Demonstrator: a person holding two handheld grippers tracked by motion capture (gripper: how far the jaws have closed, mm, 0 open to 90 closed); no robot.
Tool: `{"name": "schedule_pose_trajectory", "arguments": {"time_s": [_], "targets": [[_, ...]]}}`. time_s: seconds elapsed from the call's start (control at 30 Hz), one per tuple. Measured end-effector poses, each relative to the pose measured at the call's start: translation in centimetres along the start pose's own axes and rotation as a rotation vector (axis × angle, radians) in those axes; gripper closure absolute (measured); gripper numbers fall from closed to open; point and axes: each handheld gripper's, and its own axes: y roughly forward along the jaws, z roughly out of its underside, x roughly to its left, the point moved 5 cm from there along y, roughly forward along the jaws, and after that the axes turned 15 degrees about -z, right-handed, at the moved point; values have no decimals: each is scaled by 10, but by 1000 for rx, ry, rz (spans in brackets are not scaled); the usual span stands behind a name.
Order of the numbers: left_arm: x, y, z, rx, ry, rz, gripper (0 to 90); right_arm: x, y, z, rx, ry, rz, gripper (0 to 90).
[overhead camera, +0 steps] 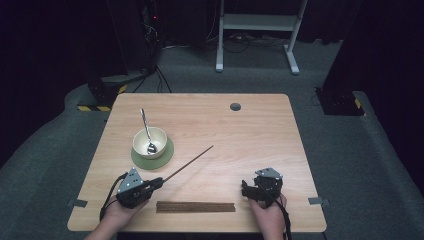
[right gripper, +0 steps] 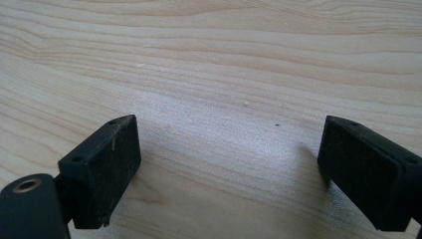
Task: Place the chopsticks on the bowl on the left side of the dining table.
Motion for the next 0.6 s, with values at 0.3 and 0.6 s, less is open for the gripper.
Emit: {"name": "schedule_pose_trajectory", "arguments": {"time_s": [0.3,0.6], "targets": [[2,-16,-15,-88,-14,-2,840,0,0,0,0,0,0,95],[5,-28,-24,-167,-12,-26,840,0,0,0,0,0,0,95]]}}
